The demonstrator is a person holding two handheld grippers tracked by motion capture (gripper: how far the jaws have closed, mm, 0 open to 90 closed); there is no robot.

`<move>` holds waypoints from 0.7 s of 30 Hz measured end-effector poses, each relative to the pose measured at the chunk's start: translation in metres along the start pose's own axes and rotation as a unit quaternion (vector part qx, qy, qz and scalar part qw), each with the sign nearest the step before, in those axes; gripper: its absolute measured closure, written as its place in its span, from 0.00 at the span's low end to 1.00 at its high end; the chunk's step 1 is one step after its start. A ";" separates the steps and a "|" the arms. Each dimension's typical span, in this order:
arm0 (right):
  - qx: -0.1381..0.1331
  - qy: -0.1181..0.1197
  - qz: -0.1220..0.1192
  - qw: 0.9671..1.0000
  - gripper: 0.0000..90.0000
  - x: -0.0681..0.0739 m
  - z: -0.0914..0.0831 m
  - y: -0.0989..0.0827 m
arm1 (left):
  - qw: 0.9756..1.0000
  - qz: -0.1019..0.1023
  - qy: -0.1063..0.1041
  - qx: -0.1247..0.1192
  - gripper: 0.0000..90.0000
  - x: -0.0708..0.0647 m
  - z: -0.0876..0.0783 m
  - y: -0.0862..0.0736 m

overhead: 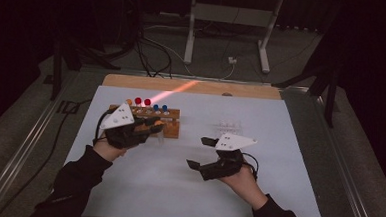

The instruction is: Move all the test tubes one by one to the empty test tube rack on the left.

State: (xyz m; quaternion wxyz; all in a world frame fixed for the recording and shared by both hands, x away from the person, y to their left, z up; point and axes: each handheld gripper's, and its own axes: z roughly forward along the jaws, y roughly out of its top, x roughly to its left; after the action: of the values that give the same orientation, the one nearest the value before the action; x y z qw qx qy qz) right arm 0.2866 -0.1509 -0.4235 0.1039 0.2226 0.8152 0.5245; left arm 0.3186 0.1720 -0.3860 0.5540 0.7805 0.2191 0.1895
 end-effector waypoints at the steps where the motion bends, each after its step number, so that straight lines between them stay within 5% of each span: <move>1: -0.001 -0.001 -0.002 1.000 0.07 0.000 -0.001 0.000 | 1.000 -0.001 0.007 -0.003 0.80 0.004 -0.004 0.001; 9: -0.011 -0.011 -0.013 1.000 0.01 -0.001 -0.004 -0.001 | 0.997 -0.011 0.070 -0.011 0.80 0.038 -0.031 0.012; 17: -0.022 -0.014 -0.025 0.999 0.00 0.001 -0.006 0.000 | 0.991 -0.029 0.127 -0.009 0.80 0.069 -0.050 0.014; 21: -0.022 -0.016 -0.027 0.999 0.00 0.001 -0.007 0.000 | 0.989 -0.043 0.139 -0.015 0.80 0.084 -0.056 0.007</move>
State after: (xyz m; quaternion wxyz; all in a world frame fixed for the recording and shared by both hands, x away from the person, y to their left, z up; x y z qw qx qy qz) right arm 0.2831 -0.1563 -0.4199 0.1356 0.2069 0.8072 0.5360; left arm 0.3589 0.2603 -0.3576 0.5371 0.7282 0.3249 0.2751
